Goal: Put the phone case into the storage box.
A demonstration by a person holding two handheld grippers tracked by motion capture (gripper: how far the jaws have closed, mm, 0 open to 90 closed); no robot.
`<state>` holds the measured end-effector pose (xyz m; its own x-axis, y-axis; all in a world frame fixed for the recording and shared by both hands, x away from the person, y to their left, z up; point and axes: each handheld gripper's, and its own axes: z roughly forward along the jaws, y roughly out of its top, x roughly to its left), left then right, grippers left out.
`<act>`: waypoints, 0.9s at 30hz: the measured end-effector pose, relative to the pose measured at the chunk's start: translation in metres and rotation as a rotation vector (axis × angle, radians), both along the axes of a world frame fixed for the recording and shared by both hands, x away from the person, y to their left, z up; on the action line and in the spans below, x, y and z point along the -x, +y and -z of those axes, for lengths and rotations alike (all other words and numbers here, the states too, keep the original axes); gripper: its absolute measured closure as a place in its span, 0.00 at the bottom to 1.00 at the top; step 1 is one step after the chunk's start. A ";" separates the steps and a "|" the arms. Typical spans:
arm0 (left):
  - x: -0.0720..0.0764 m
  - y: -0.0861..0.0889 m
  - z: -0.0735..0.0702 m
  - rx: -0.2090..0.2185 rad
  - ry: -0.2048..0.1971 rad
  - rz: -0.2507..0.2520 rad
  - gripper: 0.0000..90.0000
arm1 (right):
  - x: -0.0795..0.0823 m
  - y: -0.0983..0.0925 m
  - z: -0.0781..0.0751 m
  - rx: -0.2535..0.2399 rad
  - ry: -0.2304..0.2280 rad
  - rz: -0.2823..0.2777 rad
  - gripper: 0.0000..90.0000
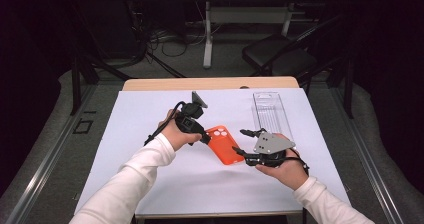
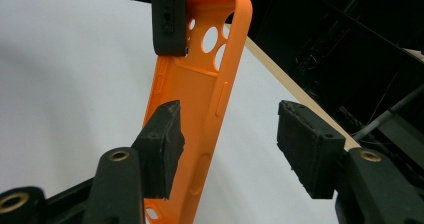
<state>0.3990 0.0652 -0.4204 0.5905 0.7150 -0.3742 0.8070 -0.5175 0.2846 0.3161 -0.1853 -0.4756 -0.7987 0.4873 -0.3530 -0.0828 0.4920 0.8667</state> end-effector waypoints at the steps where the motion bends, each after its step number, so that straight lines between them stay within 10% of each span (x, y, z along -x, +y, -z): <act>1: 0.000 -0.001 -0.001 -0.007 0.001 0.001 0.89 | 0.000 0.000 0.000 -0.001 0.002 0.002 0.47; 27: -0.009 -0.010 -0.003 -0.124 0.019 -0.023 0.89 | -0.003 0.007 -0.007 0.035 0.031 0.034 0.49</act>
<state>0.4078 0.0547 -0.4172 0.5674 0.7695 -0.2931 0.8234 -0.5295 0.2040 0.3190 -0.1785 -0.4689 -0.7926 0.5020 -0.3460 -0.0394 0.5242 0.8507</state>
